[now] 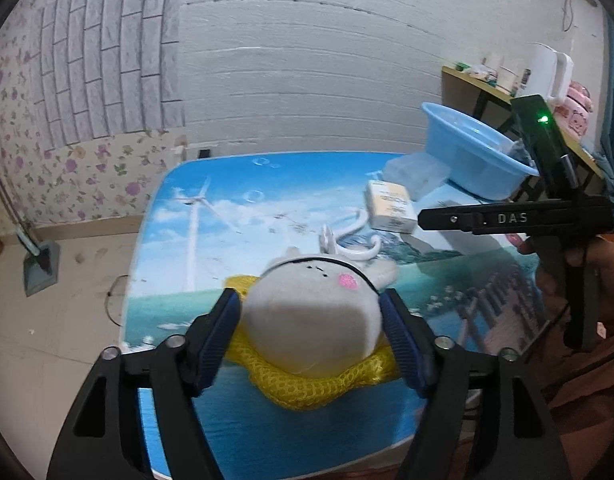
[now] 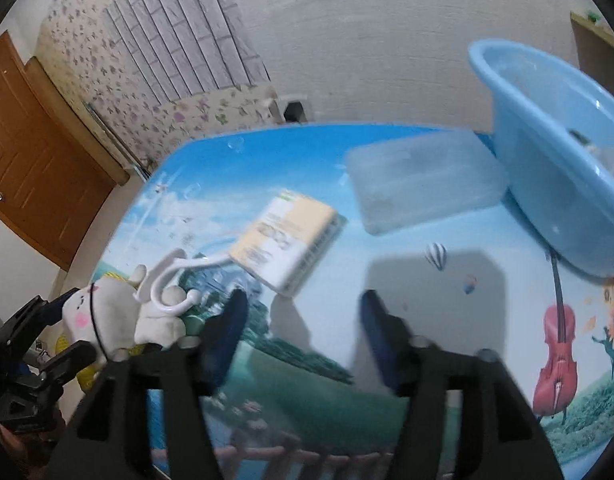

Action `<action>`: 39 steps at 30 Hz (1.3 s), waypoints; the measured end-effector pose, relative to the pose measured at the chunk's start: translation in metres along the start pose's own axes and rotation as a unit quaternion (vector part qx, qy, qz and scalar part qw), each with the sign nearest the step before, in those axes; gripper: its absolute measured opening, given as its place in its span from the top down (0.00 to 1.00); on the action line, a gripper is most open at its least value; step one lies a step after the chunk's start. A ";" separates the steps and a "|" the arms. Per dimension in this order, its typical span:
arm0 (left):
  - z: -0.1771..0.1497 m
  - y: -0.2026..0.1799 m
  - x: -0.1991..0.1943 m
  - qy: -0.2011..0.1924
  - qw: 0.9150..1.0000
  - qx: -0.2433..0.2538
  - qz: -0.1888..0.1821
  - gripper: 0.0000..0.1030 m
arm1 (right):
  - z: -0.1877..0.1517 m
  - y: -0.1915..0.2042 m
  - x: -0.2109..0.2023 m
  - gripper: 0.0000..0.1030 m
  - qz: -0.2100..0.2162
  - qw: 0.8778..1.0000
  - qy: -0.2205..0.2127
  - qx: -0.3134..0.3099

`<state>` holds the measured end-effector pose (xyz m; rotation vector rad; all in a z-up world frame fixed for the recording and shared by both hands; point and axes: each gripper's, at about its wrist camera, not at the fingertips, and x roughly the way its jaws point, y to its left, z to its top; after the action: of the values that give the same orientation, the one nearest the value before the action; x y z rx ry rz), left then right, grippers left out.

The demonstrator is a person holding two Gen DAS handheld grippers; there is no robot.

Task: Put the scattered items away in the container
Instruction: 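Carry the plush toy and Face tissue pack over the blue basin with both tools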

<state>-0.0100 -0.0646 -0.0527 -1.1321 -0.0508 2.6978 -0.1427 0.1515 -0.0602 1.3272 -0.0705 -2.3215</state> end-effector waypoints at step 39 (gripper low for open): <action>-0.005 -0.035 -0.016 0.007 0.996 0.037 -0.078 0.30 | -0.008 0.017 -0.049 0.41 0.071 0.993 -0.038 -0.082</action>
<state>0.0109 -0.0340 -0.0416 -1.0789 -0.0358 2.5334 -0.1086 0.1580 -0.0210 1.1174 0.0034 -2.2060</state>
